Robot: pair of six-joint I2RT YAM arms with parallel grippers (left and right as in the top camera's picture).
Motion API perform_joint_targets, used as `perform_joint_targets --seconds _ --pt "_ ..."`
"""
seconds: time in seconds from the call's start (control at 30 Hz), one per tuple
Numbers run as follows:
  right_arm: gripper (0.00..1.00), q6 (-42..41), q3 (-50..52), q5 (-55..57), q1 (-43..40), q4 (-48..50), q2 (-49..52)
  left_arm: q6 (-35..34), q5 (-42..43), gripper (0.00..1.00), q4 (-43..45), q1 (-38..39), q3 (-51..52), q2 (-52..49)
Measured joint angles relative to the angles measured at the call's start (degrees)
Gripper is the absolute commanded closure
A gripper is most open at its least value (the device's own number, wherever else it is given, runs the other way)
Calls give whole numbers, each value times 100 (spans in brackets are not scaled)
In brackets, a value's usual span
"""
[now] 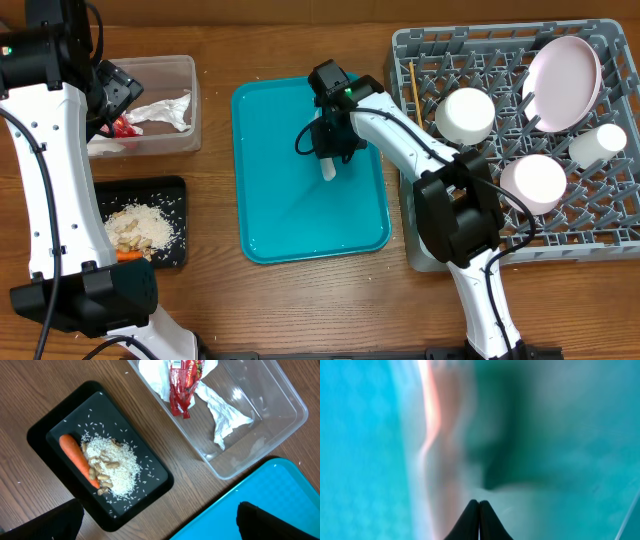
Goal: Sort waste into correct bins and load items into the dishwasher rack
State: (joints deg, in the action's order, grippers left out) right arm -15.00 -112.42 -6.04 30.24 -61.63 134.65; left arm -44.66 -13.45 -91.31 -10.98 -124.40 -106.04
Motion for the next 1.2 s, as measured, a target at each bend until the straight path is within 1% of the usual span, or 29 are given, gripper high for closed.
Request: perform_joint_targets --seconds 0.13,0.17,0.2,0.23,0.3,0.33,0.4,0.43,0.47,0.5,0.53,0.67,0.77,0.87,0.97,1.1,1.2 --pt "96 37 -299 -420 -81 -507 125 0 0 0 0 0 0 0" --pt "93 96 -466 -546 -140 -643 142 0 0 0 0 0 0 0" --pt "85 118 -516 -575 -160 -678 142 0 0 0 0 0 0 0" --pt "81 160 -645 -651 -219 -752 142 0 0 0 0 0 0 0" --pt "76 199 -752 -734 -278 -813 142 0 0 0 0 0 0 0" --pt "69 223 -774 -807 -317 -857 142 0 0 0 0 0 0 0" --pt "60 251 -776 -990 -356 -935 144 0 0 0 0 0 0 0" --pt "50 254 -776 -1115 -358 -953 149 0 0 0 2 0 0 0" --pt "37 245 -776 -1307 -341 -955 149 0 0 0 0 0 0 0" --pt "20 260 -776 -1408 -321 -955 149 0 -2 0 2 0 0 0" --pt "0 271 -776 -1558 -284 -955 149 0 0 0 0 0 0 0" --pt "0 122 -776 -1899 83 -1003 149 0 0 0 2 0 0 0" --pt "0 -92 -776 -1827 531 -1005 149 0 0 0 0 0 0 0" --pt "0 -581 -774 -1187 1130 -966 149 0 0 0 0 0 0 0" --pt "0 -1279 -752 -214 1803 -688 149 0 0 0 0 0 0 0" --pt "0 -1661 -713 254 2238 -374 149 0 0 0 0 0 0 0" --pt "0 -1805 -710 455 2354 -271 151 0 0 0 0 0 0 0"
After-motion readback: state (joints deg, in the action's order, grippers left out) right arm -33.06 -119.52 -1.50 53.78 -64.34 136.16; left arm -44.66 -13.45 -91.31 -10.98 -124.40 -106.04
